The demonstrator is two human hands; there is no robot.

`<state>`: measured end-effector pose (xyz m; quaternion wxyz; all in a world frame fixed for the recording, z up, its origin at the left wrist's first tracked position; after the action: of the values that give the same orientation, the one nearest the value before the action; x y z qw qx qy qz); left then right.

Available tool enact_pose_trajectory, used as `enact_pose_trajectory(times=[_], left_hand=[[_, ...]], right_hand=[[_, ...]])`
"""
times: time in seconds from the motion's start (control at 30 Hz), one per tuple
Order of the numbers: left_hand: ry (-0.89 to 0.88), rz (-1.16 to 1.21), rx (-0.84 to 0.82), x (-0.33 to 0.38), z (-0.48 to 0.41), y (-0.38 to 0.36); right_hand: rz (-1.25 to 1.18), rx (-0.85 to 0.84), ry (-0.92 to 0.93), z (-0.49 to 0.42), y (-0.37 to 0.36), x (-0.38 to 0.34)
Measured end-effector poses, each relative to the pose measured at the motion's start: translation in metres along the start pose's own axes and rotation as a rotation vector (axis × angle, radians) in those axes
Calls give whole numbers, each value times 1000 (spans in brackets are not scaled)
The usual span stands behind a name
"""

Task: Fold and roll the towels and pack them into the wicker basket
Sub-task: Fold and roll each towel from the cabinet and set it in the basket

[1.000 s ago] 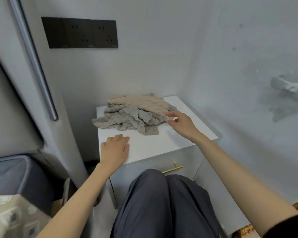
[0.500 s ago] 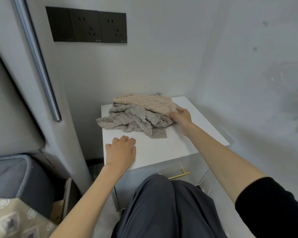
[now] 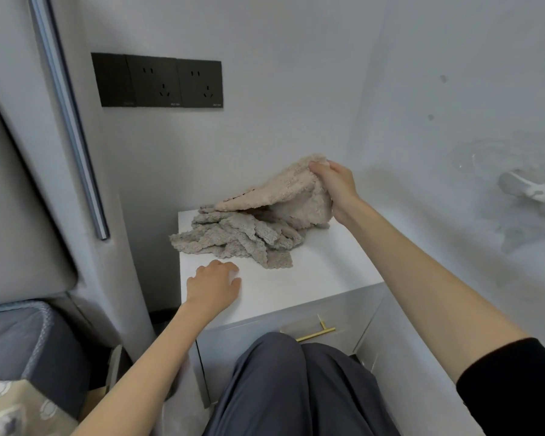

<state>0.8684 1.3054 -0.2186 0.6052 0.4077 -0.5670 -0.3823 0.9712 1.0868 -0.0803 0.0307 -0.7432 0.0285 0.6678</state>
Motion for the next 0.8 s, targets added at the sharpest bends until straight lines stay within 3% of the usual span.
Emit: enact_pose_trajectory(times=[0.13,0.2,0.3,0.43,0.5,0.57,0.63,0.8], left_hand=[[-16,431,205,14,2,21],[18,734,172,25,2,27],[117,1180,-81,44,3,28],[291,1510,-466,64,13,16],[283,1604,-678,75,22,12],[217,1682,-745,82,26,11],[225,1738,-627,81,24,11],[359,1689,-25,34,3,25]], right_hand=[[-100,-86,-23,15,10,-31],[-144,-126,-70,24,16,-38],[-289,-198,-170,37,26,-40],[-438,-245,-216,51,40,-40],[-462,-240,-238,56,48,-37],[-455,-223,-260,61,54,-32],[-446,-199,-277,64,60,-26],[-345,-33,-295,65,82,9]])
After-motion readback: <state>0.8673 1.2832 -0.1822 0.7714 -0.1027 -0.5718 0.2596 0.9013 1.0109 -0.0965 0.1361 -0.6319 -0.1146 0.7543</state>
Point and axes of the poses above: each hand's wrist, its own z-axis away from the middle knuckle, its own y-axis out of the back of the hand, x = y × z, the point moved 4 cm from there along -z, towards the middle knuckle, and after that the axes turned 2 degrees about z, right-handed, at the moved point
